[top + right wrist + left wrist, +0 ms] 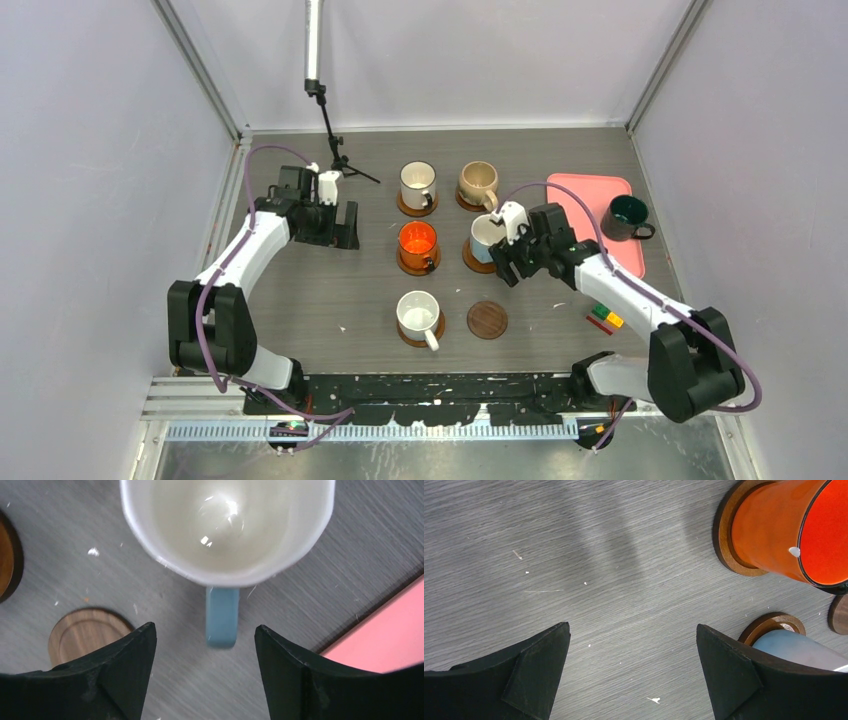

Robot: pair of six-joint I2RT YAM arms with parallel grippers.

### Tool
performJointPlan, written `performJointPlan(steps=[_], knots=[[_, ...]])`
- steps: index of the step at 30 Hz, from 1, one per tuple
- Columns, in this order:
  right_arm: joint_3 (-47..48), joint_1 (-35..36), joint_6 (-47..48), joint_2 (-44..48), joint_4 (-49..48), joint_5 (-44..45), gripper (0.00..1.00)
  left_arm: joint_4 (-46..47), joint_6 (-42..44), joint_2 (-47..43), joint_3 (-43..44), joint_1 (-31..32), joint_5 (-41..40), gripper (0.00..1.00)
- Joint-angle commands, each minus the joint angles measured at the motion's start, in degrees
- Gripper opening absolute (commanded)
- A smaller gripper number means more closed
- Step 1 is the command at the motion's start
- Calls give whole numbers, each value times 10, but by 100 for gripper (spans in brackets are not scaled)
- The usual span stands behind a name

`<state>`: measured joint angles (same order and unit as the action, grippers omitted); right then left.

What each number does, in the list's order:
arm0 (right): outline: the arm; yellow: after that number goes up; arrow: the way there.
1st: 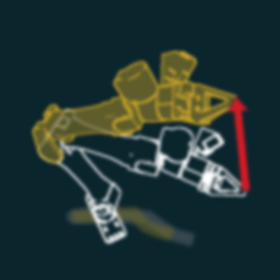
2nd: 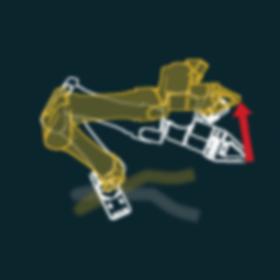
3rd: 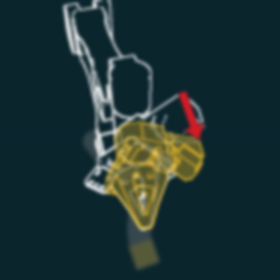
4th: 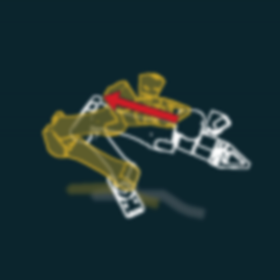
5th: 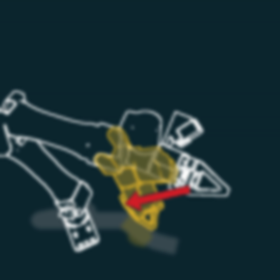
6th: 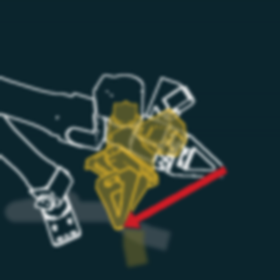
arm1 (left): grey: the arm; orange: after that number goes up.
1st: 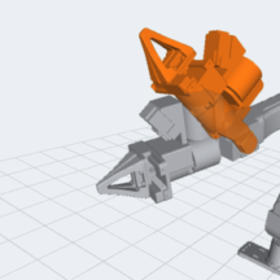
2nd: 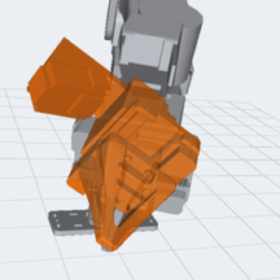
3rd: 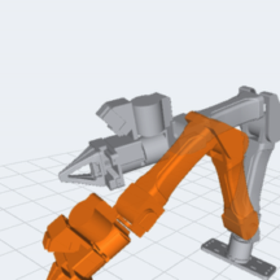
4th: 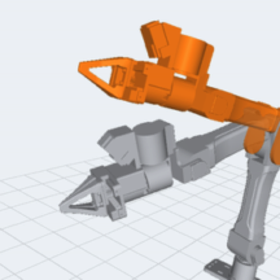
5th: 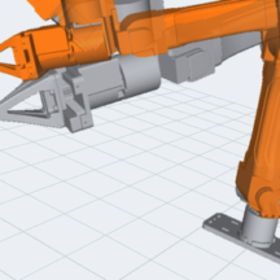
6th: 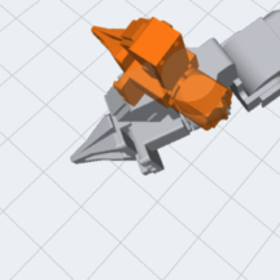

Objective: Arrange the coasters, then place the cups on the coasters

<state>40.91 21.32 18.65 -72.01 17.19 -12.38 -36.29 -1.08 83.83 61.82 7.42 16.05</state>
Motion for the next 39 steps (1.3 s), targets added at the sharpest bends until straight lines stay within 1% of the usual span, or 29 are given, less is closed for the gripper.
performJointPlan(steps=[1,4,6,9,12,15,22,26,29,32,34,36,39], knots=[[60,3,51,52,154,-17,78,1,6,-5,20,1,7,100],[107,-3,78,52,263,-13,79,2,6,-7,21,1,10,100],[135,-21,87,59,308,-23,79,3,6,-6,23,1,12,100],[174,-57,109,57,345,-31,78,6,4,-8,24,1,13,100],[238,-94,129,18,385,-37,78,9,1,-8,21,1,17,100],[312,-143,141,-27,422,-64,78,11,0,-8,22,1,19,100],[431,-277,202,-95,455,-112,82,9,2,-6,30,1,22,100],[507,-376,277,-146,525,-146,82,8,0,-5,29,1,26,100],[541,-438,376,-180,570,-153,82,5,0,-1,32,1,30,100],[568,-494,448,-214,601,-158,82,1,2,5,39,1,32,100],[593,-527,493,-244,630,-160,82,-1,3,9,42,1,32,100],[614,-545,538,-271,649,-158,81,-1,4,12,44,1,32,100],[619,-560,611,-297,648,-145,80,-5,5,14,43,1,32,100]])
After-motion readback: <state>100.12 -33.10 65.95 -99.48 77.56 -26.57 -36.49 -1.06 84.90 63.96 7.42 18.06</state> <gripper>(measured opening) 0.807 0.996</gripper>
